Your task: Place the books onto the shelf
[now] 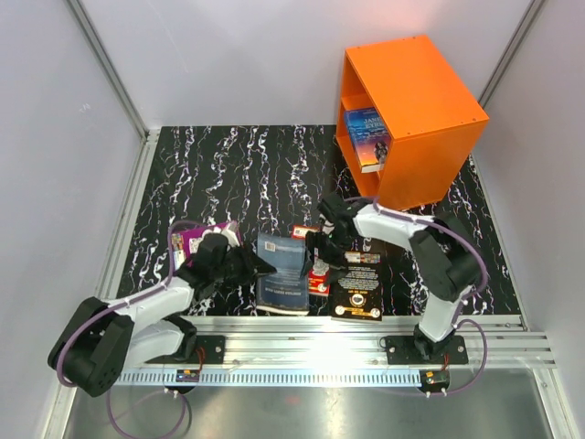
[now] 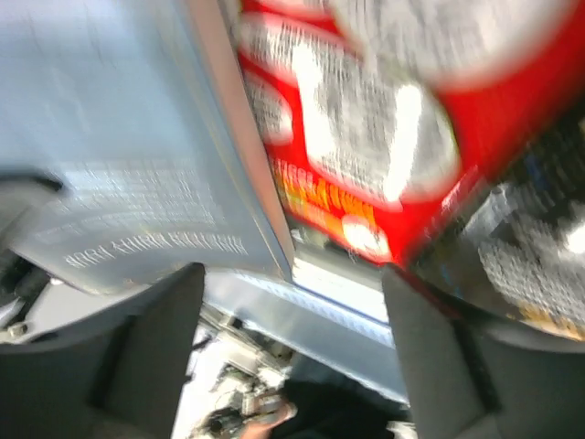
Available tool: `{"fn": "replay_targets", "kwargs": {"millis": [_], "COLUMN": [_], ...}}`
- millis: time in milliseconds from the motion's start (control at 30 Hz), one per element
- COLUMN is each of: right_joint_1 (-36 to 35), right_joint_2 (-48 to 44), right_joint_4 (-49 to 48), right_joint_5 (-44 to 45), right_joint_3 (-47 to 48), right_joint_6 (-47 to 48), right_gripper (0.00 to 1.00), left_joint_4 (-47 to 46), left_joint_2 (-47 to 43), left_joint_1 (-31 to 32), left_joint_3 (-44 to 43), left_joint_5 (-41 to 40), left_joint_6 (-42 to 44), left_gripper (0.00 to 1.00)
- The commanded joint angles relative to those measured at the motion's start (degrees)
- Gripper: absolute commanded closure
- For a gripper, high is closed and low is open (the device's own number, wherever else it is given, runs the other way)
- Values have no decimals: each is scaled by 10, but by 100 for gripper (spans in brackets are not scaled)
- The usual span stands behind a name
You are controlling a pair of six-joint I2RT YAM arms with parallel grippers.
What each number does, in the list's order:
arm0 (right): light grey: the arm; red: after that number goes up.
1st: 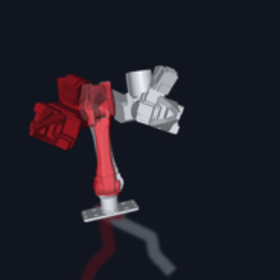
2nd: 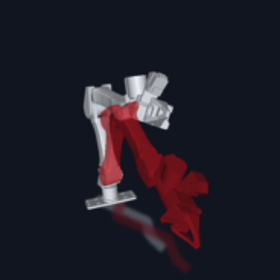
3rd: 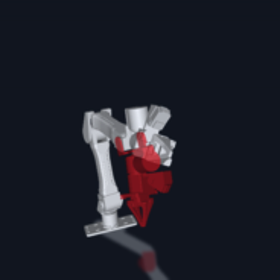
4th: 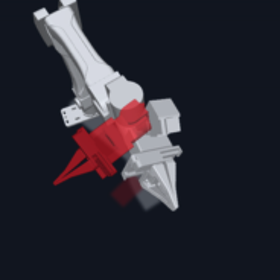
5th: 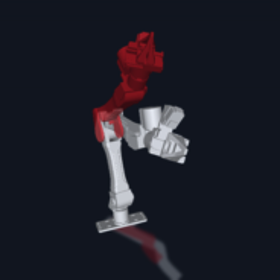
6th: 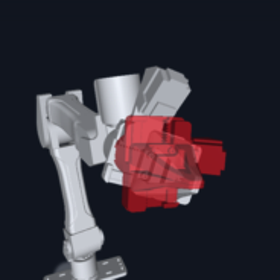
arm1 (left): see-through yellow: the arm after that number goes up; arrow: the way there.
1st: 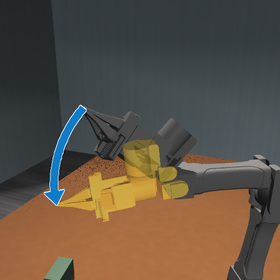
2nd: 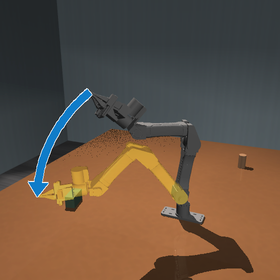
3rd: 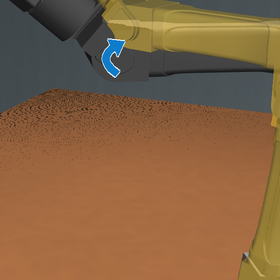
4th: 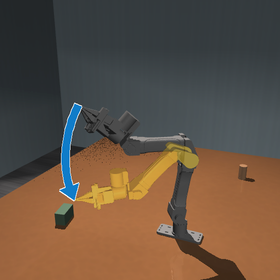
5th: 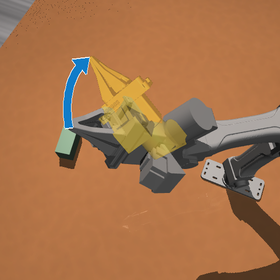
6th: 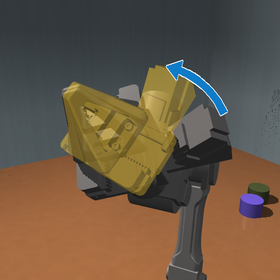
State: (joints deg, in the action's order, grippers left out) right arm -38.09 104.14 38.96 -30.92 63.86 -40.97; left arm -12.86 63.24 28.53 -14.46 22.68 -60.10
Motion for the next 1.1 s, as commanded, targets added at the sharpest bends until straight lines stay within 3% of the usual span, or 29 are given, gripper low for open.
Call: {"fn": "replay_targets", "kwargs": {"millis": [0, 67, 333, 467, 700, 1067], "right_joint_1": [-1, -1, -1, 1, 4, 7], "right_joint_2": [-96, -153, -291, -320, -358, -371], "right_joint_4": [125, 218, 441, 489, 541, 542], "right_joint_5": [101, 152, 273, 328, 378, 381], "right_joint_3": [61, 95, 260, 290, 310, 308], "right_joint_6": [39, 47, 35, 24, 8, 12], "right_gripper": [11, 0, 0, 0, 0, 0], "left_joint_4": [60, 64, -7, -106, -191, -306], "left_joint_2": [-17, 1, 201, 331, 492, 623], "left_joint_1": [-20, -43, -98, -106, -106, -69], "left_joint_3": [-103, -144, -435, -624, -832, -933], "left_joint_5": [-16, -9, 45, 62, 18, -26], "left_joint_6": [46, 57, 27, -66, -178, -289], "left_gripper": [100, 100, 100, 100, 100, 100]}}
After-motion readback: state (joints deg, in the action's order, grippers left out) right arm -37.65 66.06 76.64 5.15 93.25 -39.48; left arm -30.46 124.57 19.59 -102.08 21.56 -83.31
